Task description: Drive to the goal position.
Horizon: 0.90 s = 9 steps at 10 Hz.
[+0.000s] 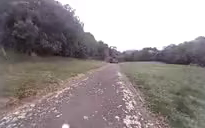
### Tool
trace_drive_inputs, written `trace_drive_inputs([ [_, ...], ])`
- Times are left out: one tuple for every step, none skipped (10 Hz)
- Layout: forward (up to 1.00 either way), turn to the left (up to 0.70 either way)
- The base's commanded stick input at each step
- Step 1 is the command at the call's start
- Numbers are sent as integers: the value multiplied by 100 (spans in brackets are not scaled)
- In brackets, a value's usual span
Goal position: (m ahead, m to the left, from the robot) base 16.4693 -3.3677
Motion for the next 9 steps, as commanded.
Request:
trace_drive_inputs([
  [70, 0],
  [70, 0],
  [70, 0],
  [70, 0],
  [70, 0],
  [70, 0],
  [70, 0],
  [70, 0],
  [70, 0],
])
